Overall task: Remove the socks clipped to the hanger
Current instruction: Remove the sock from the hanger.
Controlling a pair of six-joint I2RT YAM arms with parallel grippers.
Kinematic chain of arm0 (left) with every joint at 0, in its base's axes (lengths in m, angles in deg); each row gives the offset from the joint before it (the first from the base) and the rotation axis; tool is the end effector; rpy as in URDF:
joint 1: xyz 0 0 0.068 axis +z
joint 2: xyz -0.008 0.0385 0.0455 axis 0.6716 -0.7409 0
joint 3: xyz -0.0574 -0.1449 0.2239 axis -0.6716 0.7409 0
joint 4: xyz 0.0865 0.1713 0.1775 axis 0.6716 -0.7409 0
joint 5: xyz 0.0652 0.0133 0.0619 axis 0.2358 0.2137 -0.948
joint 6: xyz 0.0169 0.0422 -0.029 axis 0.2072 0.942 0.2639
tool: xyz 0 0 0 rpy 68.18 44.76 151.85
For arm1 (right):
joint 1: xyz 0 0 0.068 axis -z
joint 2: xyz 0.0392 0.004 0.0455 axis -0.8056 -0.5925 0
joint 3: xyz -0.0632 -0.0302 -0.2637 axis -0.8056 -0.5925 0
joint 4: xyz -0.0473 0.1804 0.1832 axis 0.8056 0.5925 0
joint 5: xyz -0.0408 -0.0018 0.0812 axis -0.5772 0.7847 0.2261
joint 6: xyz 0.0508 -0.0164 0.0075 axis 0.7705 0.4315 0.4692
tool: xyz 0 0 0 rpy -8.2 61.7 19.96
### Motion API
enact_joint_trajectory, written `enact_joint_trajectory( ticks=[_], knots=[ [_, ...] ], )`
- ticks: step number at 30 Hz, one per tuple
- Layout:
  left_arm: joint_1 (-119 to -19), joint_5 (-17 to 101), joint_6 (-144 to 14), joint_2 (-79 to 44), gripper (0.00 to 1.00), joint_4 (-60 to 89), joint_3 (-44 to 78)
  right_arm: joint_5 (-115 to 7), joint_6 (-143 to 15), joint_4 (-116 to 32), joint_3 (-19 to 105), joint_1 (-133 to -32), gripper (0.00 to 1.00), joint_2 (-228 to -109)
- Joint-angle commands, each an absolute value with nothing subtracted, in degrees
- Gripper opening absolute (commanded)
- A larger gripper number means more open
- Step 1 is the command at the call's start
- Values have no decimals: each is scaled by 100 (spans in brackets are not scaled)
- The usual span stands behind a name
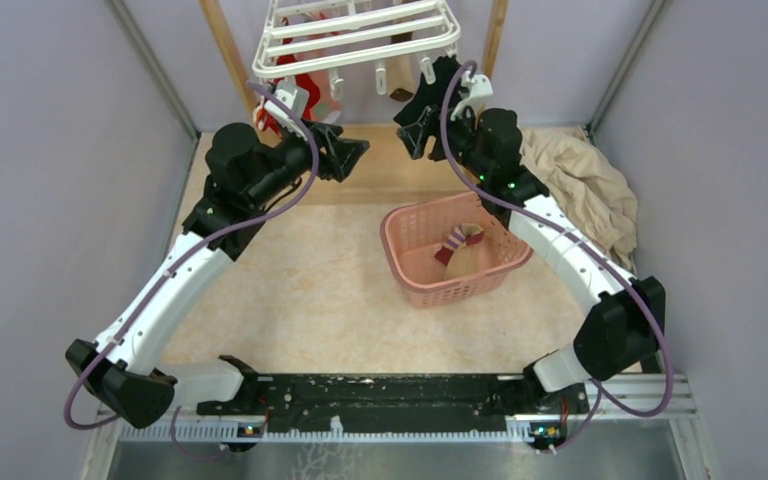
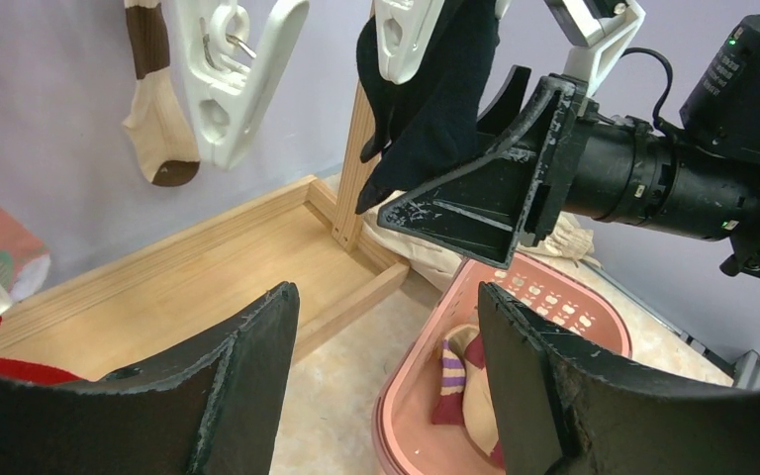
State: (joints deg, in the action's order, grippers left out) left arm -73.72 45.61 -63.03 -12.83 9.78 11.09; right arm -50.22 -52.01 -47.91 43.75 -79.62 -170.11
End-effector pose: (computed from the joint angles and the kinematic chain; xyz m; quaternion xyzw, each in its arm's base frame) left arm 0.2328 -0.1512 0.4608 0.2033 0.6488 -0.3192 0.6602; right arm 0.3088 0.1579 0.4036 -0.1114 0.7075 0.3276 0.6162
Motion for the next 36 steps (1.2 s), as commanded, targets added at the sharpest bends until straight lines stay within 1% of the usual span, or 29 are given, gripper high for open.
enact_joint_trajectory(
  ticks=[1,3,5,8,10,11,12,18,19,21,23,24,26,27,31,36],
  knots=[
    [-7405,4515,-6222,-1317,73,1012,924,-5307,-5081,-5285,4813,-7933,65,-17185],
    [-7405,4501,-6210,-1320,73,1013,928,-5291,-5036,-5376,4823,-7933,54,-17238],
    [-7406,4496,-6187,-1317,73,1001,930,-5290,-4997,-5497,4794,-7933,49,-17253],
    [-7409,4484,-6165,-1321,73,991,938,-5232,-4984,-5662,4742,-7933,35,-17244],
    [-7404,4470,-6157,-1315,73,987,946,-5169,-4987,-5726,4714,-7933,14,-17233],
    [-7404,4475,-6156,-1315,73,985,955,-5154,-4994,-5744,4696,-7933,1,-17215],
    [-7406,4463,-6149,-1307,73,988,959,-5142,-4994,-5759,4669,-7933,0,-17195],
    [-7408,4467,-6155,-1291,73,1003,987,-5053,-5012,-5813,4307,-7933,0,-16860],
    [-7407,4465,-6155,-1294,73,994,981,-5057,-5013,-5758,4242,-7933,5,-16785],
    [-7401,4465,-6155,-1293,73,992,985,-5108,-5035,-5616,4083,-7933,38,-16614],
    [-7404,4474,-6160,-1285,73,995,1001,-5315,-5082,-5506,3845,-7933,62,-16399],
    [-7409,4475,-6160,-1282,73,1001,1012,-5452,-5107,-5477,3721,-7933,70,-16314],
    [-7404,4486,-6172,-1289,73,1025,1034,-5681,-5186,-5445,3563,-7933,76,-16184],
    [-7404,4498,-6185,-1286,73,1036,1042,-5735,-5228,-5455,3524,-7933,78,-16163],
    [-7414,4526,-6208,-1285,72,1033,1046,-5817,-5370,-5571,3632,-7933,80,-16307],
    [-7410,4503,-6175,-1268,72,998,1037,-5775,-5445,-6136,3705,-7934,83,-16653]
  ],
)
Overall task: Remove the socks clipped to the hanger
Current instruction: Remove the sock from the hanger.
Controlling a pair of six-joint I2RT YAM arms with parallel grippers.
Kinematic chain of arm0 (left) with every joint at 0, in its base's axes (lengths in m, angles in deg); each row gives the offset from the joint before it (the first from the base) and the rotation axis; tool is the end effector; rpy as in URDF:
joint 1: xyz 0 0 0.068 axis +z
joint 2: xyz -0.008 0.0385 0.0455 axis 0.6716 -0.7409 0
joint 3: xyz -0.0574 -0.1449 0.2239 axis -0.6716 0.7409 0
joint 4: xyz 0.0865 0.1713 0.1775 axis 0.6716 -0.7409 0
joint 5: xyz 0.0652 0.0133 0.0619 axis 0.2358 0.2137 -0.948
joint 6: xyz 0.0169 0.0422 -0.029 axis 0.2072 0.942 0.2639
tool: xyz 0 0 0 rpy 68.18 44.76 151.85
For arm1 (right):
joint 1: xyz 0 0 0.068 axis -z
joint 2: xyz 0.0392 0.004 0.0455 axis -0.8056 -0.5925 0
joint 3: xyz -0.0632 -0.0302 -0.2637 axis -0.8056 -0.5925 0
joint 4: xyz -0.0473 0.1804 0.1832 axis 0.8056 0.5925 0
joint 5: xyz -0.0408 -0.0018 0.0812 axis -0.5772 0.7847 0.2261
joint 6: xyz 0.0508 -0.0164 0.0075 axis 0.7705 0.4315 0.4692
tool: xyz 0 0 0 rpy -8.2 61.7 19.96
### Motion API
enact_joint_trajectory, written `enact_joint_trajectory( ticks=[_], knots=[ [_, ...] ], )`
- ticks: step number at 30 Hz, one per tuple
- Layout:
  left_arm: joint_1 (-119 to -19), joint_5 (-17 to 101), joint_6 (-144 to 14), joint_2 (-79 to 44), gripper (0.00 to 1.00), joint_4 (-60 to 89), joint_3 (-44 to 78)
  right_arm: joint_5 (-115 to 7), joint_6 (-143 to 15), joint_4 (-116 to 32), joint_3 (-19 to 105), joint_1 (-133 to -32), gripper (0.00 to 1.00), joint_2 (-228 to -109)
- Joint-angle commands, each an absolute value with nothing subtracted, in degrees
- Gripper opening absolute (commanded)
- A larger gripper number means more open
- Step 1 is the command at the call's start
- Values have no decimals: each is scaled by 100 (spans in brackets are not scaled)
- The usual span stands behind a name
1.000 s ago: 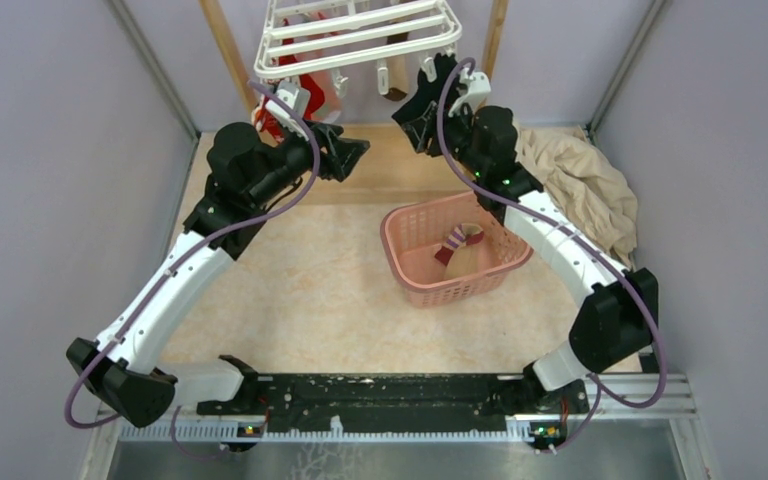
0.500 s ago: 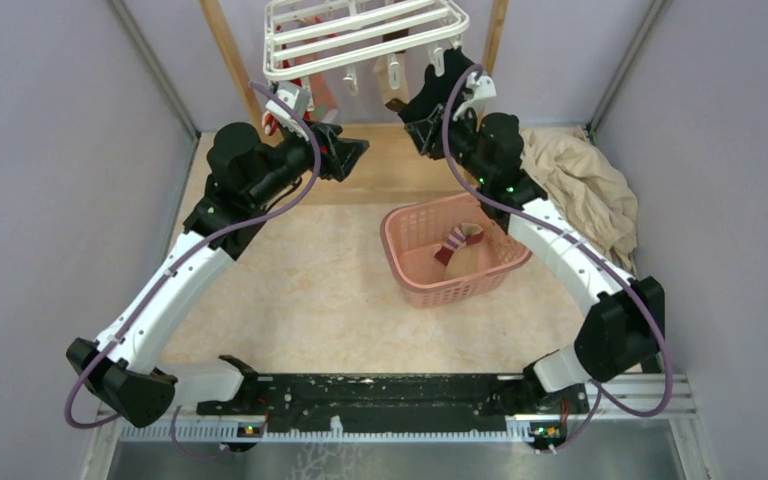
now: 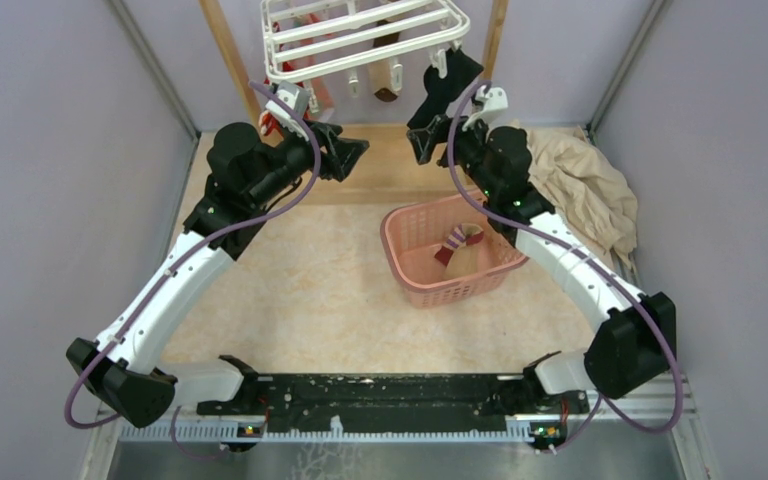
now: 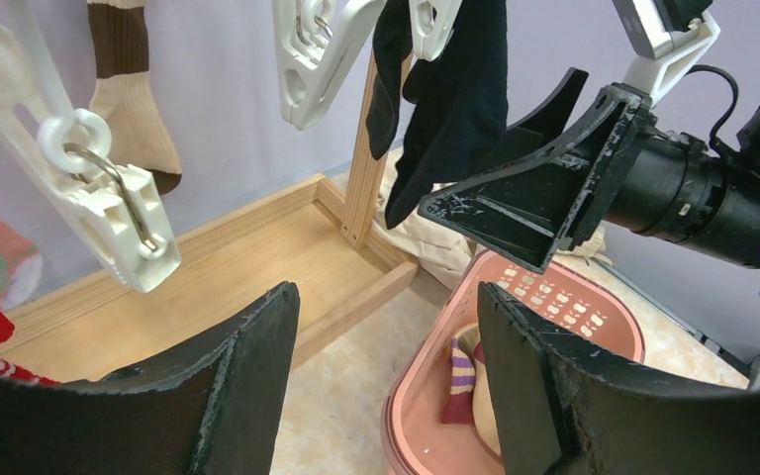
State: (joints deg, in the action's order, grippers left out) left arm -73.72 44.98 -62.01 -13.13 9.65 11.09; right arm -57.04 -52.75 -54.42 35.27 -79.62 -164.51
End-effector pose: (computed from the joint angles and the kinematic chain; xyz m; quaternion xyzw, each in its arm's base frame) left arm 0.2346 -0.1519 0.4592 0.2055 0.6509 -0.3093 0.6622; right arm 0.2894 0.1438 0.3935 -0.0740 0.6900 0.2928 0.6578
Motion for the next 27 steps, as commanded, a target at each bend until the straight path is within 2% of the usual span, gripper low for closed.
enact_joint_trajectory(
  ticks=[1,3,4,7,10,21,22,27],
  knots=[
    [-7410,4497,-6167,-1276,72,989,1040,-5836,-5476,-6203,3769,-7941,89,-16738],
    [-7415,4507,-6151,-1281,72,976,1042,-6010,-5510,-6458,3793,-7941,92,-16870],
    [-7415,4520,-6143,-1295,72,965,1038,-5940,-5530,-6697,3778,-7949,98,-16936],
    [-7412,4532,-6108,-1315,72,924,1022,-5775,-5489,-6889,4005,-8036,99,-17145],
    [-7412,4559,-6095,-1331,72,908,1017,-6179,-5712,-6901,4057,-8378,99,-17229],
    [-7410,4608,-6060,-1306,71,855,998,-8761,-5724,-7731,3772,-8873,99,-17441],
    [-7410,4609,-6061,-1305,71,843,1002,-8876,-5703,-7819,3790,-8873,95,-17493],
    [-7410,4611,-6033,-1274,71,825,1015,-8816,-5713,-7866,3958,-8873,64,-17638]
  ],
)
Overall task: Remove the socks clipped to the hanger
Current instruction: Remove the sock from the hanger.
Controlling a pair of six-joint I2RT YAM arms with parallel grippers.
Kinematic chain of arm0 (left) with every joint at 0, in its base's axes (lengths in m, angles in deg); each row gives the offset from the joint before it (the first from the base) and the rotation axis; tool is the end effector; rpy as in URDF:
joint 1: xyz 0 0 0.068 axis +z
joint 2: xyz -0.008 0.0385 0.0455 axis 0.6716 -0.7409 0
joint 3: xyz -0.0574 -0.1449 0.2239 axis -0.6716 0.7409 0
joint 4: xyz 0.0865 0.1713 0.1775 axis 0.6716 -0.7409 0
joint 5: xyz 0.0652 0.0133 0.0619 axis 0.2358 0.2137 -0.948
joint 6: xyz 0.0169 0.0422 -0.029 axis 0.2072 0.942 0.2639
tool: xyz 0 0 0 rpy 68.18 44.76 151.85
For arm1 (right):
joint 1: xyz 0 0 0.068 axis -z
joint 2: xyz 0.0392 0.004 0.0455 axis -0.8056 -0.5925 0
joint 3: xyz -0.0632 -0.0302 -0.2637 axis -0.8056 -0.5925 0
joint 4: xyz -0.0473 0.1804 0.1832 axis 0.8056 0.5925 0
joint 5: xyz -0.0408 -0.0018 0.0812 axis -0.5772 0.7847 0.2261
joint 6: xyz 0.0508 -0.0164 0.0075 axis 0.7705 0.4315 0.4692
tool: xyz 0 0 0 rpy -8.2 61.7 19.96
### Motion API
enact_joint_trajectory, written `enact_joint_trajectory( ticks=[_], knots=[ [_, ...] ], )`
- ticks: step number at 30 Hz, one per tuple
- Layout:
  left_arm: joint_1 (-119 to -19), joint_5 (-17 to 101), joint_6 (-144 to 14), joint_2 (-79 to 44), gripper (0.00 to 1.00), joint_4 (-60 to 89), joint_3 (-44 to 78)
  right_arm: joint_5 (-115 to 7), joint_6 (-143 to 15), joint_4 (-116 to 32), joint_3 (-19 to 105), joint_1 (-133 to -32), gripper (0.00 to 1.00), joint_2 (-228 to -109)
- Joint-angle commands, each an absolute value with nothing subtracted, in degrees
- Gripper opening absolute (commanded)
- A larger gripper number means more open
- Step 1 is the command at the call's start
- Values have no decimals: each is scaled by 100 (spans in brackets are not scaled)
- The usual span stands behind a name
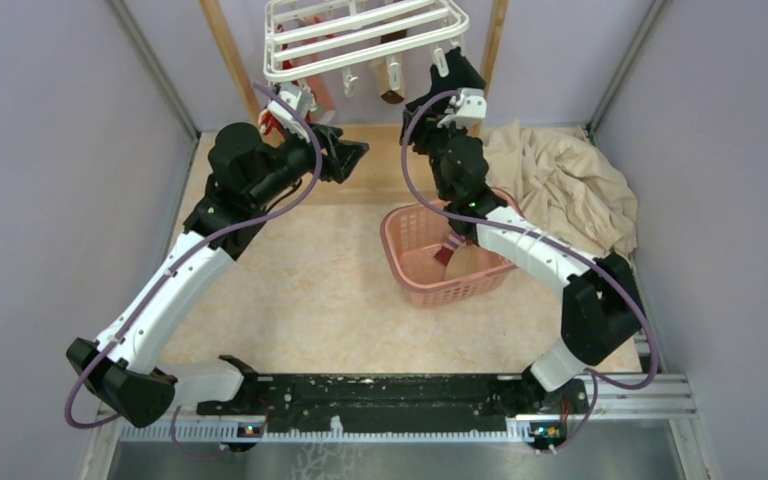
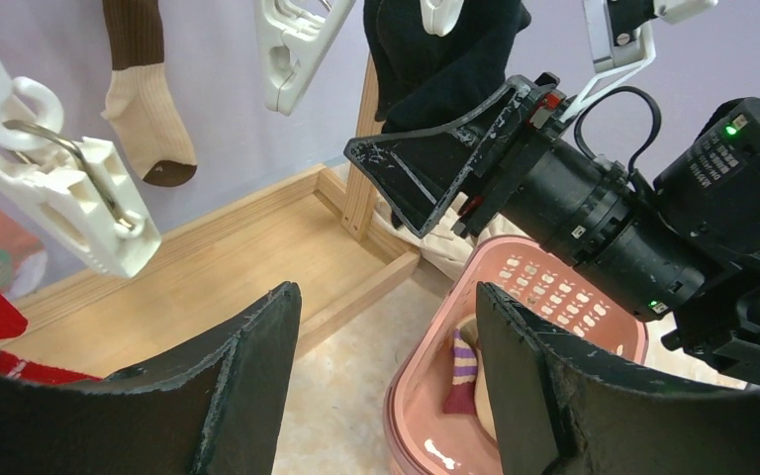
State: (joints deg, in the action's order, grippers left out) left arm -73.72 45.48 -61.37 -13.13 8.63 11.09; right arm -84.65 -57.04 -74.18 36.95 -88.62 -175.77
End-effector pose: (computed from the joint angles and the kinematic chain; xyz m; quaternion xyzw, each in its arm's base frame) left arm 0.2345 -0.1522 0.4573 0.2129 0.6552 -0.3069 0.6567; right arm 0.3105 0.1998 0.3764 0.0424 0.6329 0.1982 0.7472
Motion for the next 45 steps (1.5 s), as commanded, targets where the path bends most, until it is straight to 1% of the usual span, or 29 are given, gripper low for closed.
enact_joint_trajectory(
  ticks=[1,3,5,8,11,17,28,35,45],
  knots=[
    [-7411,4610,-6025,-1271,71,822,1031,-8764,-5696,-7882,3922,-8870,60,-17599],
    [-7413,4623,-6037,-1260,71,839,1049,-8677,-5681,-7871,3803,-8873,47,-17473],
    [-7410,4671,-6085,-1258,71,860,1045,-8564,-5688,-7808,3672,-8870,32,-17346],
    [-7423,4759,-6201,-1289,71,891,1024,-8328,-5696,-7700,3461,-8860,16,-17081],
    [-7482,4889,-6392,-1359,71,948,991,-7857,-5767,-7486,3412,-8864,10,-16938],
    [-7787,4940,-6633,-1540,71,1198,903,-7225,-5770,-7071,3244,-8873,5,-16723],
    [-7937,5031,-6665,-2496,72,1732,-208,-6852,-5671,-6823,2797,-8937,0,-16455],
    [-7940,4964,-6560,-3042,73,1957,-693,-6785,-5662,-6786,2613,-9013,0,-16354],
    [-7841,5142,-6691,-3321,72,2784,-615,-6674,-5636,-6761,2396,-9023,0,-16217]
  ],
)
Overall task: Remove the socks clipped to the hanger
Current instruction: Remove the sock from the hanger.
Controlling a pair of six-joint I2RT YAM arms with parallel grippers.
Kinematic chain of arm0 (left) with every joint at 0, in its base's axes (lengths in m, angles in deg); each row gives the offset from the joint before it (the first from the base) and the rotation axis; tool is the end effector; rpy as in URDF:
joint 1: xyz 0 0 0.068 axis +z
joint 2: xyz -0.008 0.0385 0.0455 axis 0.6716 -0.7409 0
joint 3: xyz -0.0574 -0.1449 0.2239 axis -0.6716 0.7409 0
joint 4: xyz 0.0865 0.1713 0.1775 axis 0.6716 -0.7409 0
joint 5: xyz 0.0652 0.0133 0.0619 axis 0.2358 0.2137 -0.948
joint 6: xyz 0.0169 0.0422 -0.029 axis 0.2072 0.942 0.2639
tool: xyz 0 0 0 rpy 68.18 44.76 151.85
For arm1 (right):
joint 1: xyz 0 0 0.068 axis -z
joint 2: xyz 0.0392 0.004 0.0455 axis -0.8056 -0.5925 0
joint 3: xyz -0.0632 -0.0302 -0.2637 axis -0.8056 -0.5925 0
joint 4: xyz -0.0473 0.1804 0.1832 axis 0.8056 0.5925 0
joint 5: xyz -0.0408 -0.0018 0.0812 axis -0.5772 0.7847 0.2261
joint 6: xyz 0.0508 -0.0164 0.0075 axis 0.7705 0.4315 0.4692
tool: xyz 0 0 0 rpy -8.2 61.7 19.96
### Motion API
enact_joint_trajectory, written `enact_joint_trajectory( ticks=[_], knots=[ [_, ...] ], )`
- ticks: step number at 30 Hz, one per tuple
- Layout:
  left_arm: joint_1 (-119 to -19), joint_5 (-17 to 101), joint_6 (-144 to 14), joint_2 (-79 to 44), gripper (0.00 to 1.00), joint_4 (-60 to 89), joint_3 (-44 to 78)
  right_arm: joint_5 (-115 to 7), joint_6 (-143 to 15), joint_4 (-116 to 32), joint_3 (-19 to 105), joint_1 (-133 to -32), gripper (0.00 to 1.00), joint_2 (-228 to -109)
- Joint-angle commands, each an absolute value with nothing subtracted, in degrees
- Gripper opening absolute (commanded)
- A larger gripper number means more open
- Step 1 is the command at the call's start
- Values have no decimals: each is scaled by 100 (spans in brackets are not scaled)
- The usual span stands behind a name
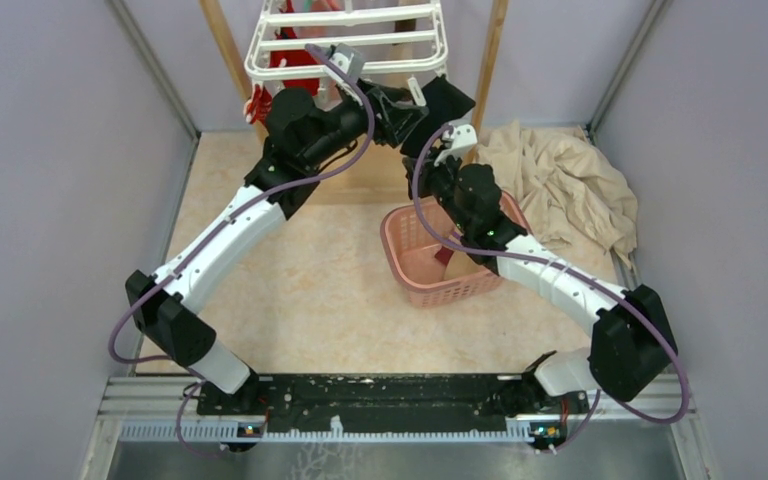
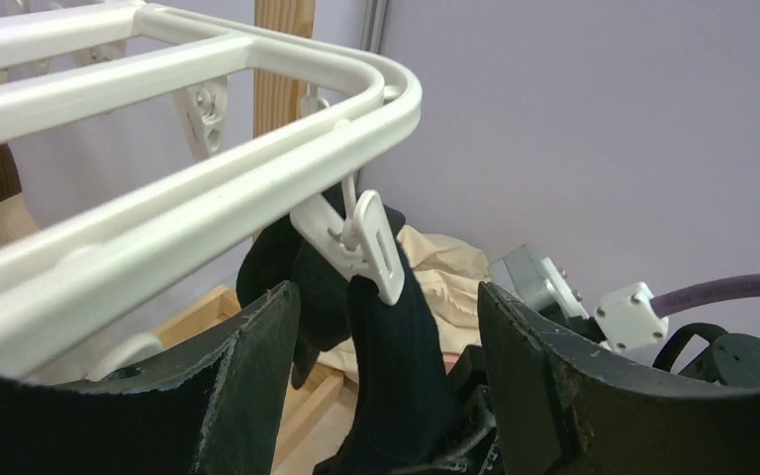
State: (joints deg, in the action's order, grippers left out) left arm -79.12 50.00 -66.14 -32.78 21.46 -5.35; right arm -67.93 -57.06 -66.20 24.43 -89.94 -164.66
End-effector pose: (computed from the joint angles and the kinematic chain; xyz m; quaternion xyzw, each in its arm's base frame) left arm 0.2898 -0.2301 0.4760 0.2378 0.5820 -0.4017 0.6659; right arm 0.2624 0.1875 0.3469 -0.0928 0.6828 0.2691 0.6728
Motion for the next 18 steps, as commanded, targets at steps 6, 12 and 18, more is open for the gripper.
enact_joint_trajectory(
  ticks=[6,12,18],
  knots=[
    [-7721,5378,-6950,-3333,71,3211,-506,-6657,-5614,-6785,2288,-9023,0,-16196],
    [-7611,5537,-7175,-3462,67,3404,-490,-6648,-5623,-6768,2267,-9023,0,-16160],
    [-7598,5509,-7210,-3527,67,3391,-454,-6622,-5644,-6723,2261,-9023,0,-16133]
  ],
)
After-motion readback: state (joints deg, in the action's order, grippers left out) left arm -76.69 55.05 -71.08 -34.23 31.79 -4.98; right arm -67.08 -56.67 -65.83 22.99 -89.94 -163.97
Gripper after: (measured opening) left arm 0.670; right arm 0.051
